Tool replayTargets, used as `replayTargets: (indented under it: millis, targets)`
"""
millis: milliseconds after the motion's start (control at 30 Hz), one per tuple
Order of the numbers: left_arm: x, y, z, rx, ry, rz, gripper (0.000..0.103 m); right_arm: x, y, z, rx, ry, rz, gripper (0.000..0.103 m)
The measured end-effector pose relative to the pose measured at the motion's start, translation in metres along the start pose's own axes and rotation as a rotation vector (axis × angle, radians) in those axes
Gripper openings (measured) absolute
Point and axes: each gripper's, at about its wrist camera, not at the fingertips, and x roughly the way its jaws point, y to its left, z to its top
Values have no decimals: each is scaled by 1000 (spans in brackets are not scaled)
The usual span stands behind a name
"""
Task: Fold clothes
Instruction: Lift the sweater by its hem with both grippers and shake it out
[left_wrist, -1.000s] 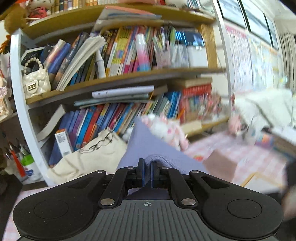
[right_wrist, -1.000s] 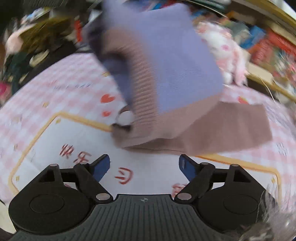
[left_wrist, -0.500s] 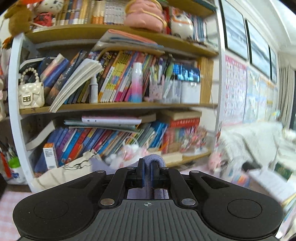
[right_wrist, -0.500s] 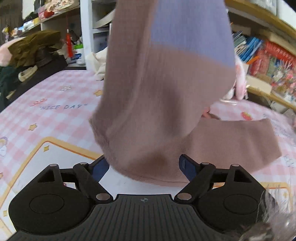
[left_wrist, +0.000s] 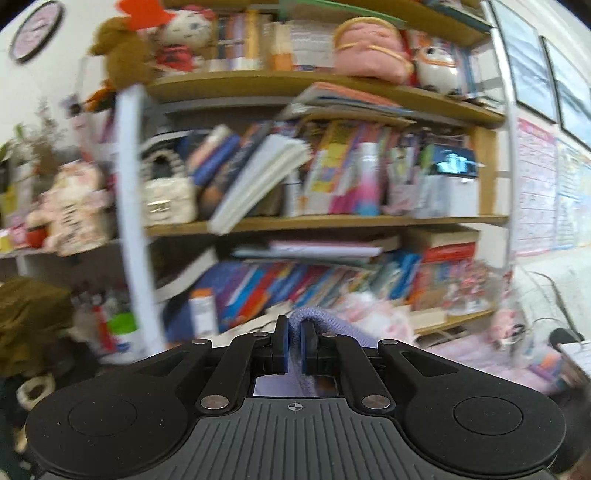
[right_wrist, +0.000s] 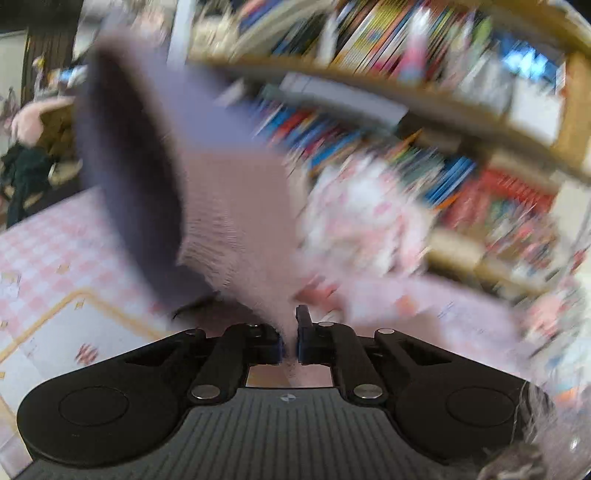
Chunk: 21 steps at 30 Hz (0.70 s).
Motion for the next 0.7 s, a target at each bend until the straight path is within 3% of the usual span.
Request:
replayTargets:
  millis: [167, 333, 433, 533, 633, 700]
  targets:
    - [-66, 18, 20, -85, -206, 11, 6, -97, -35, 70, 68, -325, 65, 7]
    - [-127, 24, 61, -130, -498, -15, 6, -188, -47, 127, 15, -649, 157, 7]
    - [-143, 25, 77, -131, -571, -25, 6, -214, -53, 145, -11, -741, 180, 8]
    - [-117, 30, 75, -151, -470, -14, 6, -195, -61, 155, 41, -620, 230, 8]
    - [-50, 35, 38, -191, -195, 18, 6, -128, -71, 147, 150, -331, 317, 8]
    - [1, 41, -1, -201, 19, 39, 7, -58, -71, 122, 196, -93, 306, 8]
